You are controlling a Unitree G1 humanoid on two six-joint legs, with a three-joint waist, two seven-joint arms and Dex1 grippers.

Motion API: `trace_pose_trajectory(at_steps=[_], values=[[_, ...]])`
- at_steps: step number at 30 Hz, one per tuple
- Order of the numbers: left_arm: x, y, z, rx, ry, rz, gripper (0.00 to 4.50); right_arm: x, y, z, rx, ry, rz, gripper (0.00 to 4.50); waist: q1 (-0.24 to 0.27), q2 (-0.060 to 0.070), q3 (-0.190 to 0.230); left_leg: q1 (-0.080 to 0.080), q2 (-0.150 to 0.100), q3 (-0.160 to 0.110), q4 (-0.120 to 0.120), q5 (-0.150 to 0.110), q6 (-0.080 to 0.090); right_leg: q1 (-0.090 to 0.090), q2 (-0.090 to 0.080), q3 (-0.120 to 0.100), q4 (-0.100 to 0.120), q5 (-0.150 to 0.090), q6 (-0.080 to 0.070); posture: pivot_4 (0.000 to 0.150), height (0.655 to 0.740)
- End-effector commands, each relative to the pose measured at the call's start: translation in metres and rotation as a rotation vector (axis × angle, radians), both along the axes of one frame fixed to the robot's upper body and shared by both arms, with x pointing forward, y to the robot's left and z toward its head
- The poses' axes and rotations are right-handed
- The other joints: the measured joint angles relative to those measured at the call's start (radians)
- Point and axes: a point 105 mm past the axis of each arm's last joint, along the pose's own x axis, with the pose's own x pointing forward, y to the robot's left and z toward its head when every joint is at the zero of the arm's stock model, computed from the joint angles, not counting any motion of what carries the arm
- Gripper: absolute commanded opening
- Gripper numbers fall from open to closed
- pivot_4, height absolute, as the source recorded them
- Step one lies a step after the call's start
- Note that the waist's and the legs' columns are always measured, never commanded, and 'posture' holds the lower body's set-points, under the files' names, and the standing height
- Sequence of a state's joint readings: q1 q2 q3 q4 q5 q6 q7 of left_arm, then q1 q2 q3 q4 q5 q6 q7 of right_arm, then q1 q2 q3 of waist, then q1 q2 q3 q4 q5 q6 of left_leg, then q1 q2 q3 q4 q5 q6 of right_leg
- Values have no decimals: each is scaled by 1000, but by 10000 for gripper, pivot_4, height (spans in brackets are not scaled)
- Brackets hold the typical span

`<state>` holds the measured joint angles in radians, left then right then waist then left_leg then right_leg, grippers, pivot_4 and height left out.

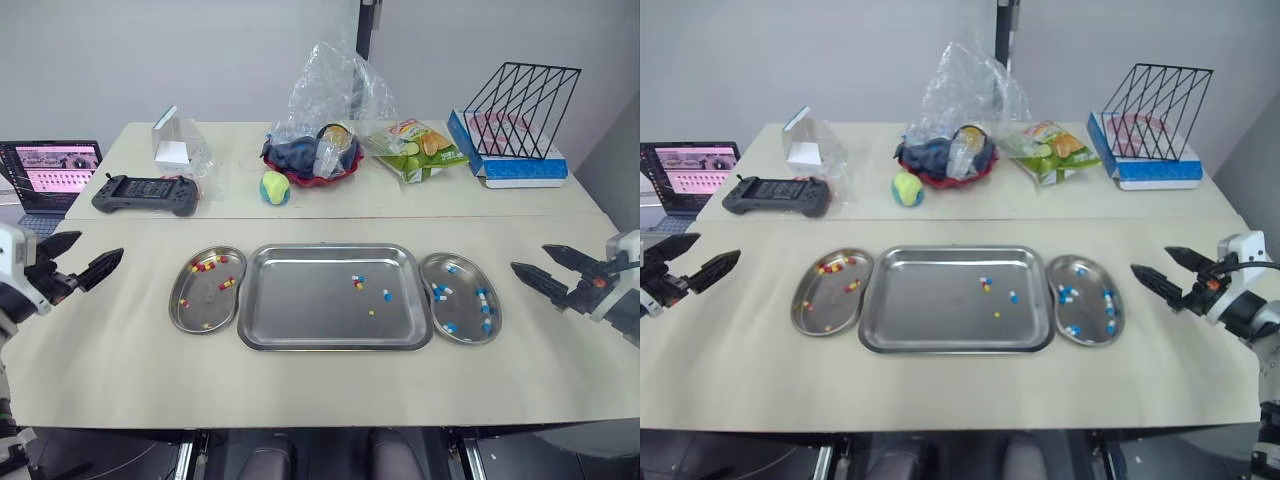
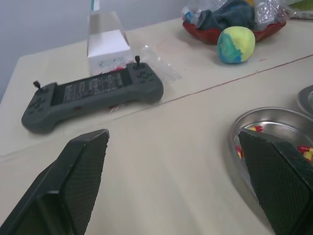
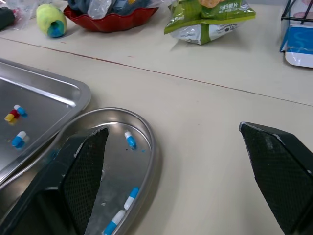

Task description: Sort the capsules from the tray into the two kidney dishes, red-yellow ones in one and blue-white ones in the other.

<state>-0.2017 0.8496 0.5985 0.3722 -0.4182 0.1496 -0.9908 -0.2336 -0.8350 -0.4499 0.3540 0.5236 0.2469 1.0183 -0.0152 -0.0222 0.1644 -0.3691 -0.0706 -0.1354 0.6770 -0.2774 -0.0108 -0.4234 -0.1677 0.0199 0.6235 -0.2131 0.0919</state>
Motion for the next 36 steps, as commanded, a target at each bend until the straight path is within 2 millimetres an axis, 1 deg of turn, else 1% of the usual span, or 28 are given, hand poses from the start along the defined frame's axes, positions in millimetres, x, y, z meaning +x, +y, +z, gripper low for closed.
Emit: trace_pose_trajectory(at_steps=[1, 8, 12, 14, 18, 20, 22, 25, 29, 31, 33, 36], values=[[-5, 4, 12, -5, -78, 13, 44328, 0, -8, 16, -17, -80, -31, 45000, 1, 0, 0, 0, 0, 0, 0, 0, 0, 0, 0, 0, 0, 0, 0, 1500, 7400], [-1, 5, 12, -37, -96, 21, 44328, 1, -9, 17, -25, -83, -38, 45000, -4, 0, 0, 0, 0, 0, 0, 0, 0, 0, 0, 0, 0, 0, 0, 1500, 7400], [2, 5, 5, -61, -85, 31, 44328, 1, -7, 17, -26, -84, -36, 45000, -4, 0, 0, 0, 0, 0, 0, 0, 0, 0, 0, 0, 0, 0, 0, 1500, 7400], [3, 3, 3, -60, -83, 23, 44328, 1, -6, 17, -29, -83, -33, 45000, -4, 0, 0, 0, 0, 0, 0, 0, 0, 0, 0, 0, 0, 0, 0, 1500, 7400], [5, -1, 4, -69, -87, 0, 44328, 2, -3, 21, -33, -90, -22, 45000, -3, 0, 0, 0, 0, 0, 0, 0, 0, 0, 0, 0, 0, 0, 0, 1500, 7400], [5, -7, 6, -82, -83, -33, 44328, 4, 0, 24, -32, -96, -12, 45000, -4, 0, 0, 0, 0, 0, 0, 0, 0, 0, 0, 0, 0, 0, 0, 1500, 7400], [5, -14, 7, -79, -78, -71, 44328, 4, 8, 26, -29, -99, 13, 45000, -5, 0, 0, 0, 0, 0, 0, 0, 0, 0, 0, 0, 1, 0, 0, 1500, 7400], [3, -19, 7, -83, -73, -108, 44328, 4, 16, 26, -32, -98, 36, 45000, -5, 0, 0, 0, 0, 0, 0, 0, 0, 0, 0, 0, 1, 0, 0, 1500, 7400], [1, -32, 15, -102, -73, -175, 44328, 6, 45, 28, -50, -90, 123, 45000, -5, 0, 0, 0, 0, 0, 0, 0, 0, 0, 0, 0, 1, 0, 0, 1500, 7400], [-1, -43, 15, -97, -36, -227, 44328, 6, 53, 31, -51, -89, 148, 45000, -5, 0, 0, 0, 1, 0, 0, 0, 0, 0, 1, 0, 1, 0, 0, 1500, 7400], [-5, -61, 18, -80, -9, -320, 44328, 3, 59, 34, -56, -85, 183, 45000, -2, 0, 0, 0, 0, 0, 0, 0, 0, 0, 0, 0, 1, 0, 0, 1500, 7400], [-5, -74, 22, -86, 10, -379, 44328, 0, 66, 36, -71, -73, 223, 45000, 2, 0, 0, 0, 0, 0, 0, 0, 0, 0, 0, 0, 0, 0, 0, 1500, 7400]])
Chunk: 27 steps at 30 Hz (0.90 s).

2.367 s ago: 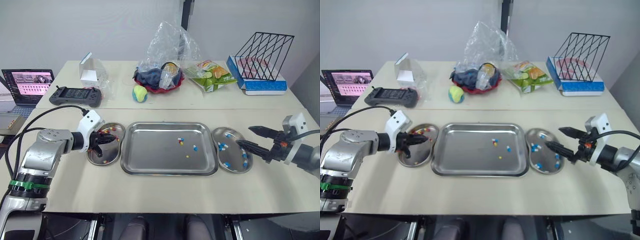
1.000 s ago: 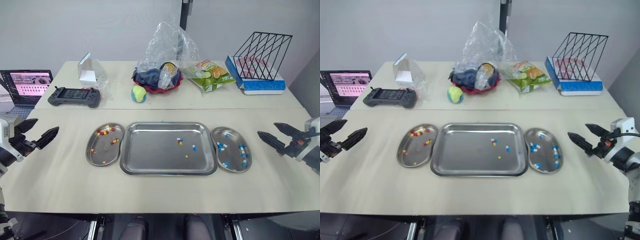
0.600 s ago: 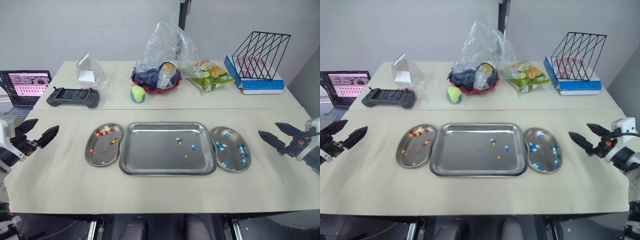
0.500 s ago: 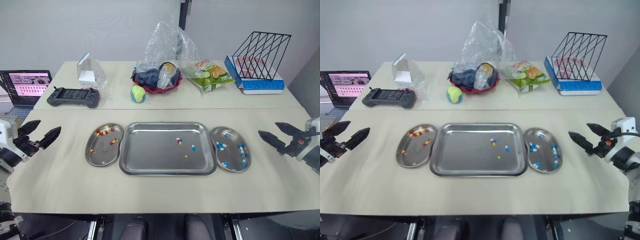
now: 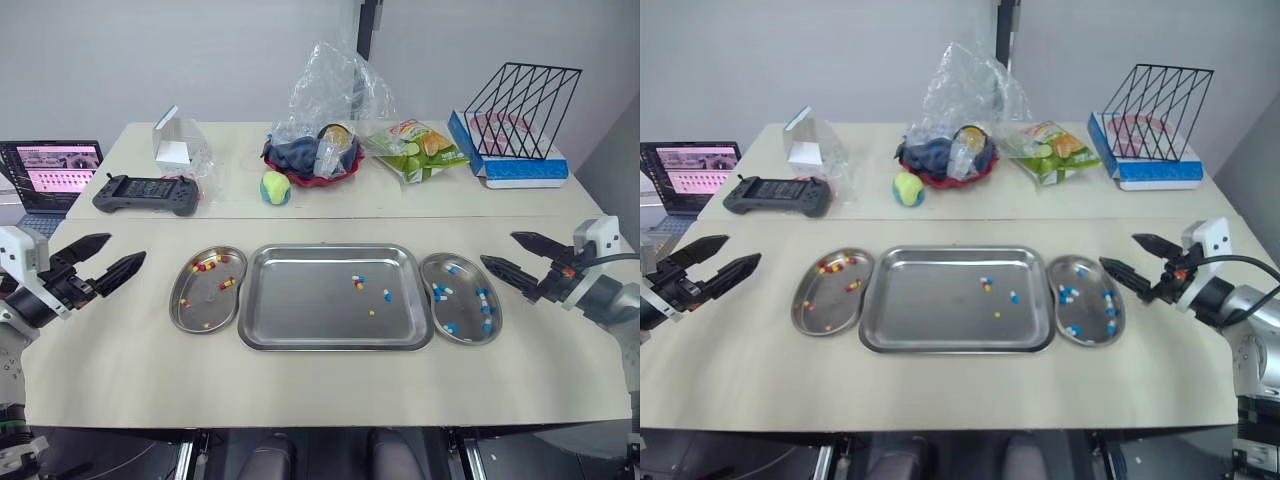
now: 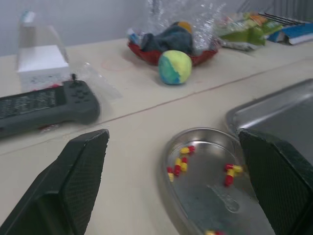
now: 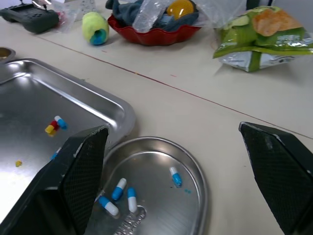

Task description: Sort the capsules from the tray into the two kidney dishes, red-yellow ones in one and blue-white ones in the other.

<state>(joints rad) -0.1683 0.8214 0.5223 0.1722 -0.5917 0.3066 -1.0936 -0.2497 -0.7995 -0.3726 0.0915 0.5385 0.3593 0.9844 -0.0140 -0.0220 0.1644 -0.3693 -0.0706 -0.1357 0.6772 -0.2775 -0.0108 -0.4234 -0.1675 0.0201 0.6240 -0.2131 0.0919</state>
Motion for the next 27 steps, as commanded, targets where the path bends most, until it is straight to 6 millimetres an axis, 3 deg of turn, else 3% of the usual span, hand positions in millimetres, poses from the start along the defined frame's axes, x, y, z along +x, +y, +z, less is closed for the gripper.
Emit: trace_pose_trajectory(at_steps=[1, 7, 11, 14, 16, 20, 27], values=[[-2, -19, 19, 25, -23, -94, 44328, -7, 9, 17, -17, -33, 60, 45000, 0, 0, 0, 0, 0, 0, 0, 0, 0, 0, 0, 0, 0, 0, 0, 1500, 7400], [-4, -54, 25, 45, 6, -244, 44328, -18, 25, 19, -26, -15, 120, 45000, -2, 0, 0, 0, 0, 0, 0, 0, 0, 0, 0, 0, 0, 0, 0, 1500, 7400], [-3, -73, 16, 69, 116, -306, 44328, -22, 27, 19, -22, -8, 123, 45000, -1, 0, 0, 0, 0, 0, 0, 0, 0, 0, 0, 0, 0, 0, 0, 1500, 7400], [-1, -123, 8, 166, 157, -466, 44328, -27, 27, 16, -32, 8, 128, 45000, 10, 0, 0, 0, 0, 0, 0, 0, 0, 0, 0, 0, 0, 0, 0, 1500, 7400], [4, -145, 5, 212, 145, -506, 44328, -30, 26, 16, -35, 14, 127, 45000, 16, 0, 0, 0, -1, 0, 1, 0, 0, 1, 0, 0, -1, 0, 0, 1500, 7400], [6, -171, 4, 222, 125, -563, 44328, -33, 25, 16, -41, 15, 119, 45000, 4, 0, 0, 0, 0, 0, 1, 0, 0, 1, 0, 0, 0, 1, -1, 1500, 7400], [16, -234, -8, 217, 110, -674, 44328, -40, 19, 14, -48, 16, 81, 45000, 1, 0, 0, 0, 0, 0, 1, 0, 1, 1, 1, 0, -1, 0, -1, 1500, 7400]])
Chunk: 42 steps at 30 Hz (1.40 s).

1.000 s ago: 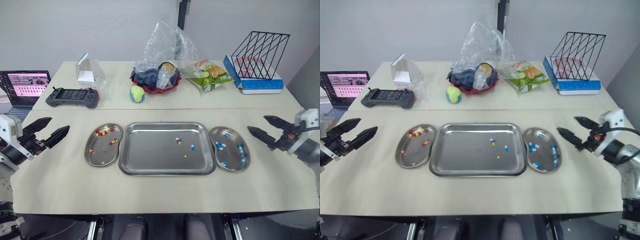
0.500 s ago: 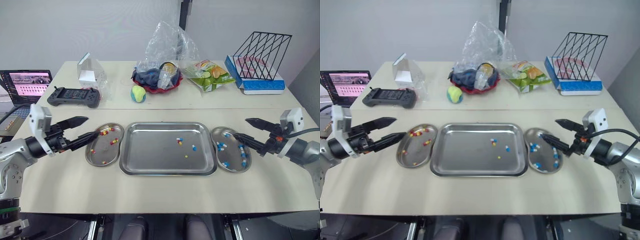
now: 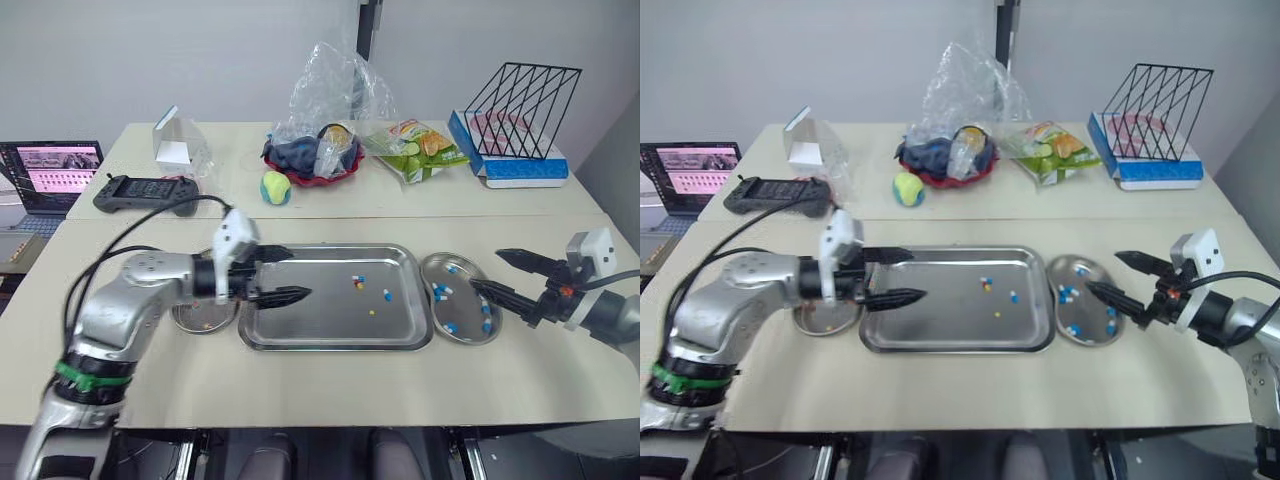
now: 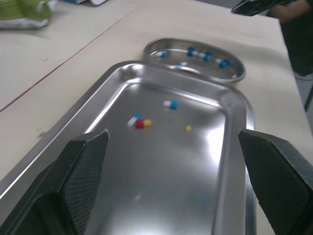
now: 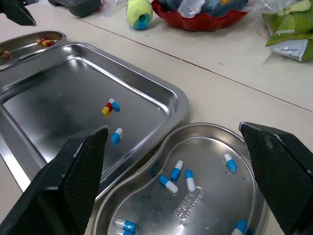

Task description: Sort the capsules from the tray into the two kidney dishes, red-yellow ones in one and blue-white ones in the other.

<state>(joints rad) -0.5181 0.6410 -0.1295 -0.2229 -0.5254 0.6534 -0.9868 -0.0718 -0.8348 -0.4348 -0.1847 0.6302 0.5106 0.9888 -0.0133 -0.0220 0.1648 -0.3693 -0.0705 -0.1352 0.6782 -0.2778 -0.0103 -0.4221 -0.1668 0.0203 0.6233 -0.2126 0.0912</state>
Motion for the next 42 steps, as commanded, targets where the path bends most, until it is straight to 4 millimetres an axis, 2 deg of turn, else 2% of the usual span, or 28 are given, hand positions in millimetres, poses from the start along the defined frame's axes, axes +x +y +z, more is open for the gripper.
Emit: trace_pose_trajectory(at_steps=[1, 3, 9, 14, 17, 22, 34, 42], values=[[8, -24, 1, 12, -47, -57, 44328, -5, -4, 15, -17, -59, -18, 45000, 1, 0, 0, 0, 0, 0, 0, 0, 0, 0, 0, 0, 0, 0, 0, 1500, 7400], [17, -34, -3, 21, -53, -79, 44328, -5, -6, 16, -20, -65, -29, 45000, 6, 0, 0, 0, -1, 0, 1, 0, 0, 1, 0, 0, 0, 0, 0, 1500, 7400], [25, -55, -11, 75, -89, -193, 44328, -8, -10, 20, -28, -80, -48, 45000, 2, 0, 0, 0, 0, 0, 1, 0, 0, 1, 0, 0, -1, 0, 0, 1500, 7400], [39, -67, -26, 195, -134, -266, 44328, -14, -16, 22, -31, -97, -87, 45000, 4, 0, 0, 0, -1, 0, 1, 0, 1, 1, 0, 0, -1, 0, 0, 1500, 7400], [48, -74, -25, 232, -162, -315, 44328, -18, -17, 22, -35, -100, -102, 45000, 9, 0, 0, 0, -1, 1, 2, 0, 1, 2, 0, 0, -2, 0, 0, 1500, 7400], [58, -79, -35, 289, -152, -352, 29756, -22, -18, 23, -40, -110, -124, 45000, 8, 0, 0, -1, -1, 1, 2, -1, 2, 2, 0, 0, -4, 0, 1, 1500, 7400], [69, -98, -47, 302, -157, -360, 29756, -30, -21, 21, -36, -107, -162, 45000, 8, -1, 1, -1, -1, 1, 2, -1, 2, 2, -1, 0, -3, 0, 1, 1500, 7400], [70, -97, -54, 339, -166, -366, 29756, -32, -24, 21, -47, -105, -181, 45000, 4, -1, 1, -1, -1, 1, 2, -1, 2, 2, 0, 0, -3, 1, 2, 1500, 7400]])
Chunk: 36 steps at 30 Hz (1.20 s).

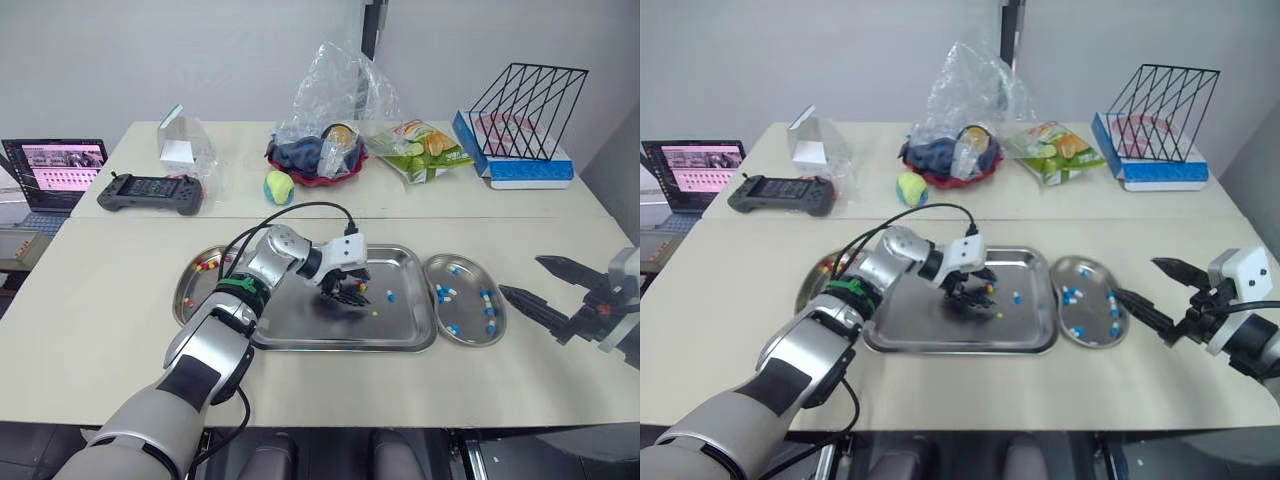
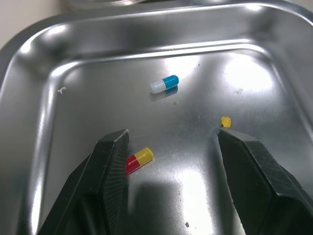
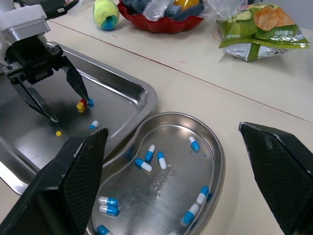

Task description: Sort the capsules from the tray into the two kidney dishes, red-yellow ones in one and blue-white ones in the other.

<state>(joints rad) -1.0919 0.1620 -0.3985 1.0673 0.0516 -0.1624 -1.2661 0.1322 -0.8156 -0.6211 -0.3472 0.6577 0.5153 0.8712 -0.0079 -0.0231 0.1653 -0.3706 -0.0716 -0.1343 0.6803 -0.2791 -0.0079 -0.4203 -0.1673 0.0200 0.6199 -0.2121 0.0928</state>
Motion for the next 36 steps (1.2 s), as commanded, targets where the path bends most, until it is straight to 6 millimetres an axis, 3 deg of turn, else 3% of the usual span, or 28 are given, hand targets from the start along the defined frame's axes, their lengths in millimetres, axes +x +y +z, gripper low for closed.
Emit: trace_pose_trajectory(at_steps=[1, 13, 14, 19, 22, 29, 34, 36], values=[[4, -4, 13, -22, -44, -12, 29756, -4, -1, 14, -9, -47, -2, 45000, -2, 0, 0, 0, 0, 0, 0, 0, 0, 0, 0, 0, 0, 0, 0, 1500, 7400], [7, -2, 6, 24, -50, 15, 29756, -1, -1, 15, -13, -49, -6, 45000, -3, 0, 0, 0, 0, 0, 0, 0, 0, 0, 0, 0, 4, 0, 0, 1500, 7400], [8, -2, 6, 22, -49, 18, 24795, -1, -1, 14, -14, -49, -7, 45000, -3, 0, 0, 0, 0, 0, 0, 0, 0, 0, 0, 0, 4, 0, 0, 1500, 7400], [9, -3, 6, 19, -37, 35, 8478, 1, -1, 15, -16, -49, -7, 45000, -4, 0, 0, 0, 0, 0, 0, 0, 0, 0, 0, 0, 4, 0, 0, 1500, 7400], [7, -7, 7, 11, -23, 28, 469, 2, 0, 14, -16, -48, -5, 45000, -3, 0, 0, 0, 0, 0, 0, 0, 0, 0, 0, 0, 4, 0, 0, 1500, 7400], [5, -4, 22, -46, -2, 9, 469, 4, 2, 14, -15, -45, 7, 45000, -5, 0, 0, 0, 0, 0, 0, 0, 0, 0, 0, 0, 4, 0, 0, 1500, 7400], [6, 19, 36, -115, 22, 41, 469, 7, 3, 15, -11, -44, 18, 45000, -9, 0, 0, 0, 0, 0, 0, 0, 0, 0, 0, 0, 5, 0, 0, 1500, 7400], [7, 34, 56, -191, 25, 81, 469, 7, 4, 16, -10, -42, 30, 45000, -13, 0, 0, 0, 1, 0, 0, 0, 0, -1, 0, 0, 6, 0, 0, 1500, 7400]])
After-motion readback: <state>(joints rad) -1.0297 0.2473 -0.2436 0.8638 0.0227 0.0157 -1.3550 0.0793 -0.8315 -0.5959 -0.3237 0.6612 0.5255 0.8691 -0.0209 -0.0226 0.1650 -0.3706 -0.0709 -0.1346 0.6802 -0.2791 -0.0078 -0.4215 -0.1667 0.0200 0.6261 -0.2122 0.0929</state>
